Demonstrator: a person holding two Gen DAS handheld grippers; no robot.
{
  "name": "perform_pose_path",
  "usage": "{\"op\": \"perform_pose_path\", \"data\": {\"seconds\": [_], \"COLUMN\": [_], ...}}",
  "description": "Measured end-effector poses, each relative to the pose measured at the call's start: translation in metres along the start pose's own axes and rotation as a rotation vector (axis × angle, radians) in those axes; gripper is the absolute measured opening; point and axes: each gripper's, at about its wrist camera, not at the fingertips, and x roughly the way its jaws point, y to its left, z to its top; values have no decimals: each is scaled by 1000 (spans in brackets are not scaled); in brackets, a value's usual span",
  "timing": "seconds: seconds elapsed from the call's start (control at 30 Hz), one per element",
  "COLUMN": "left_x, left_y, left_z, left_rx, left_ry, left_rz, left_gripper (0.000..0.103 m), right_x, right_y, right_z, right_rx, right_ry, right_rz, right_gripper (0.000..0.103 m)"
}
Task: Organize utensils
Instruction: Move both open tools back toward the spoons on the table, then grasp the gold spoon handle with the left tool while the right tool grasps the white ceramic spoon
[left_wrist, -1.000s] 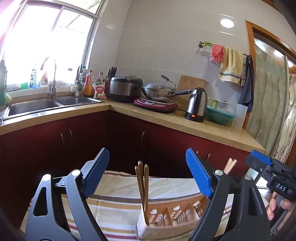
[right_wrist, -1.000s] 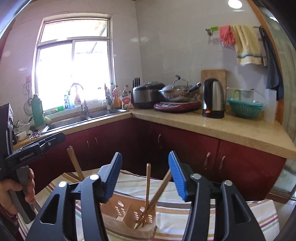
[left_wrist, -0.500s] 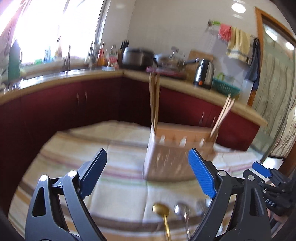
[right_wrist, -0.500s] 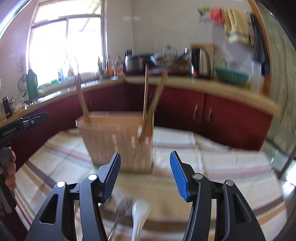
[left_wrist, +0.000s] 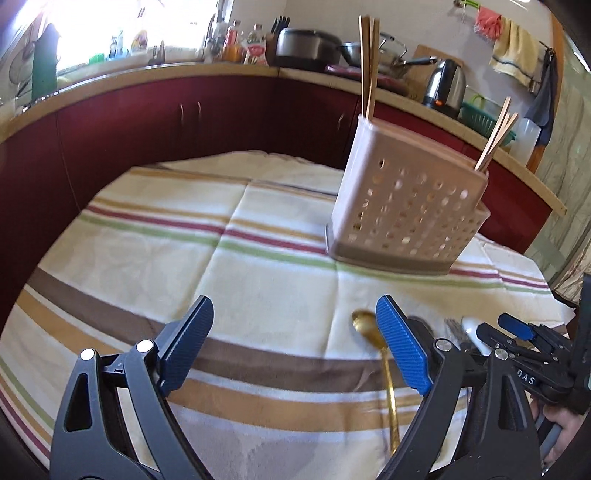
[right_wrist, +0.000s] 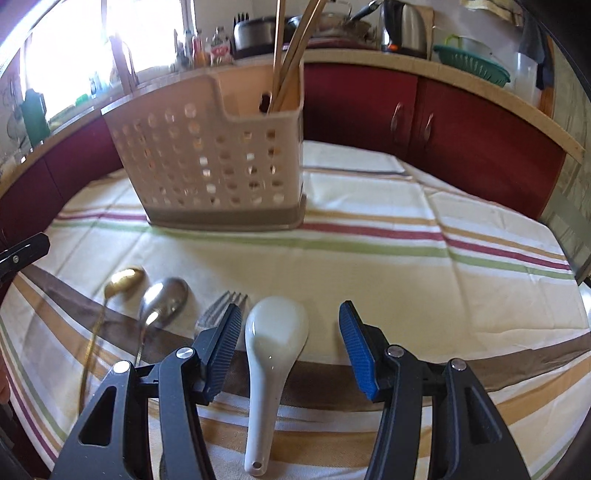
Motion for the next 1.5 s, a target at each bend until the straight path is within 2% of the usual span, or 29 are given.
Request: {"op": "perform_pose_path", "data": {"seconds": [0.2, 0.27, 0.37, 0.73, 0.9, 1.0, 1.13, 1.2, 1.33, 1.5], "left_x": [9, 10, 13, 39, 55, 62, 65, 66, 66, 64], "left_y": [-5, -8, -13, -47, -55, -58, -60, -62, -65, -63], "left_z": [-6, -7, -9, -13, -12, -14, -15, -14, -15, -17], "left_rx": [7, 12, 20, 59, 67, 67, 67, 77, 89, 73], "left_ry": [33, 41, 52, 131, 184, 210, 213, 216, 218, 209], "left_rz": [-9, -12, -21, -64, -69, -79, -77, -78, -86, -100], "left_gripper": [88, 88, 88, 86, 66, 57, 52, 42, 35, 35], "right_x": [15, 15, 14, 0, -4, -5, -5, -5, -4, -4], "right_y": [1, 2, 1, -16, -24, -26, -29, -29, -30, -30], "right_z": [0, -1, -2, -7, -6, -5, -4, -4, -4, -4], "right_rx": [0, -6, -4, 20, 33, 35, 38, 39, 43, 43], "right_ry": [60, 56, 51, 22, 9, 4, 2, 4, 4, 0], "right_rz": [-8, -16, -11, 14, 34, 47, 59, 65, 71, 73], "right_gripper": [54, 54, 42, 42, 42, 42, 42, 42, 42, 42]}}
